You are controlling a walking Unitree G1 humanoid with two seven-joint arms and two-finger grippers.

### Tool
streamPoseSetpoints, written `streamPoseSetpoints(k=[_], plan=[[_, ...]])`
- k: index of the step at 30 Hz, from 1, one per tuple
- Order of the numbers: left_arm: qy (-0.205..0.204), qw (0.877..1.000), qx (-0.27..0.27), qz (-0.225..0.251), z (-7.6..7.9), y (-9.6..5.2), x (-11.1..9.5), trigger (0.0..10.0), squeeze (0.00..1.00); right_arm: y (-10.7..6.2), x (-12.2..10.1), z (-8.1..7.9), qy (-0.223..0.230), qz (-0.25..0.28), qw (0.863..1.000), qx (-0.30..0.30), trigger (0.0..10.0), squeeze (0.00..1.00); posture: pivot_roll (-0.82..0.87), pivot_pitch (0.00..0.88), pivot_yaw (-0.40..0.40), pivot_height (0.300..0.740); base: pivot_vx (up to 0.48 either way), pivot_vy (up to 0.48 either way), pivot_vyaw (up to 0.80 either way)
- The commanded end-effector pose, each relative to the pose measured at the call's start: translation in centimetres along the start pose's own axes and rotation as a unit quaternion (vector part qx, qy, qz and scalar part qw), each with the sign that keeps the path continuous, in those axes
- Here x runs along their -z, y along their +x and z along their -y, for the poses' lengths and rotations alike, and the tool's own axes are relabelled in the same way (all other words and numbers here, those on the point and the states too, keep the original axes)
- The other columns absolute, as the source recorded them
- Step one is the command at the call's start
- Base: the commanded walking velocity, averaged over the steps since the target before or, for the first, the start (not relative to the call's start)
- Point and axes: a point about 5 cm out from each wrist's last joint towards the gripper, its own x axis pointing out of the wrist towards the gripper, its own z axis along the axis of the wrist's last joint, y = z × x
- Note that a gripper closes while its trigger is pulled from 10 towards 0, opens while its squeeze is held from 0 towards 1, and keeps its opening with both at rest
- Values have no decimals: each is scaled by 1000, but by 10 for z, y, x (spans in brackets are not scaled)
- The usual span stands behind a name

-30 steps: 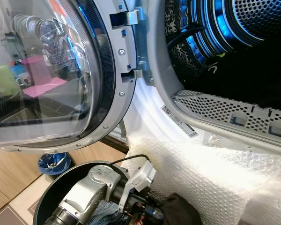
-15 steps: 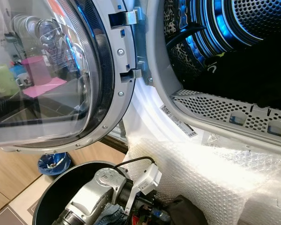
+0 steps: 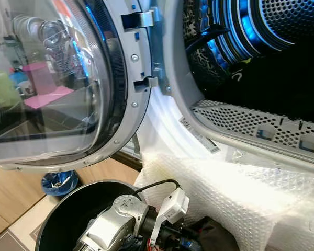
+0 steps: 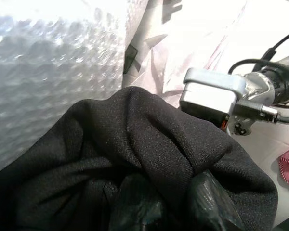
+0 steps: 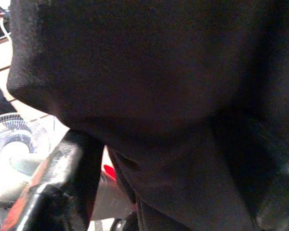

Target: Clothes washing

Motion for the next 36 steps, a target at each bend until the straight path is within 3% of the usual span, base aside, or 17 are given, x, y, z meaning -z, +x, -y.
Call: streamPoseSetpoints(k=[1, 6, 12, 17, 18, 21, 23, 24, 27, 29, 36], plan=[[3, 1000, 16, 12, 4, 4, -5, 0, 0, 4, 5, -4, 5, -13, 1000, -3, 10000, 0, 24, 0, 103, 740, 0, 0, 0], [-4, 1000, 21, 14, 4, 9, -6, 0, 0, 14, 3, -8, 22, 4, 1000, -6, 10000, 0, 24, 0, 107, 740, 0, 0, 0], [-17, 999, 30, 17, 7, 14, -7, 0, 0, 28, 15, 3, 35, -26, 997, 61, 10000, 0, 15, 0, 110, 740, 0, 0, 0], [-15, 999, 24, 18, 6, 14, -8, 0, 0, 30, 23, 1, 62, -3, 995, 79, 10000, 0, 16, 0, 113, 740, 0, 0, 0], [-18, 999, 22, 20, 5, 14, -9, 0, 0, 31, 27, 10, 75, -5, 989, 124, 10000, 0, 15, 0, 113, 740, 0, 0, 0], [-20, 999, 21, 22, 4, 14, -10, 0, 0, 34, 27, 20, 109, 9, 979, 175, 10000, 0, 14, 0, 112, 740, 0, 0, 0], [-18, 999, 19, 23, 3, 15, -11, 0, 0, 35, 21, 20, 125, 41, 977, 168, 10000, 0, 14, 0, 112, 740, 0, 0, 0], [-21, 999, 21, 26, 2, 16, -12, 0, 0, 37, 13, 13, 135, 73, 979, 132, 10000, 0, 13, 0, 114, 740, 0, 0, 0], [-22, 999, 23, 27, 3, 16, -13, 0, 0, 38, 7, 4, 139, 96, 981, 95, 10000, 0, 13, 0, 115, 740, 0, 0, 0], [-24, 999, 24, 27, 4, 17, -12, 0, 0, 39, 7, -1, 135, 94, 984, 75, 10000, 0, 12, 0, 116, 740, 0, 0, 0], [-26, 999, 23, 29, 4, 17, -13, 0, 0, 45, 16, 0, 139, 69, 984, 91, 10000, 0, 13, 0, 113, 740, 0, 0, 0]])
